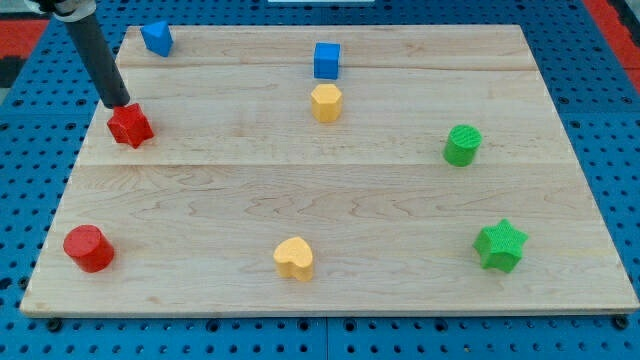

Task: Move the yellow heart down to the yellow hexagon

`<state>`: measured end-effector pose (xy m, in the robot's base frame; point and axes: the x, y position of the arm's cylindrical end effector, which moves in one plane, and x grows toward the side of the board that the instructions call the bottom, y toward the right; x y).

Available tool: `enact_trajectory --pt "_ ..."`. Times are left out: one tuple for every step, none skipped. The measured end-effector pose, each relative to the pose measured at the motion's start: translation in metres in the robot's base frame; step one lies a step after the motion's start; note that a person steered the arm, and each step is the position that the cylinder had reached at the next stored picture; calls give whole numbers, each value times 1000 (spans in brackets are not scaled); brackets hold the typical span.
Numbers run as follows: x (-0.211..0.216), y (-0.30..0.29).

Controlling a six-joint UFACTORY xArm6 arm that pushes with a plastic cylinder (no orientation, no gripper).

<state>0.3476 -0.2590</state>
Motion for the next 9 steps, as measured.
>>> enact_trajectory --pt "12 18" --pt "42 91" --pt "63 164" --pt "67 175" --pt "68 162" --pt "133 195" --pt "162 275" --pt "239 273" --pt "243 210"
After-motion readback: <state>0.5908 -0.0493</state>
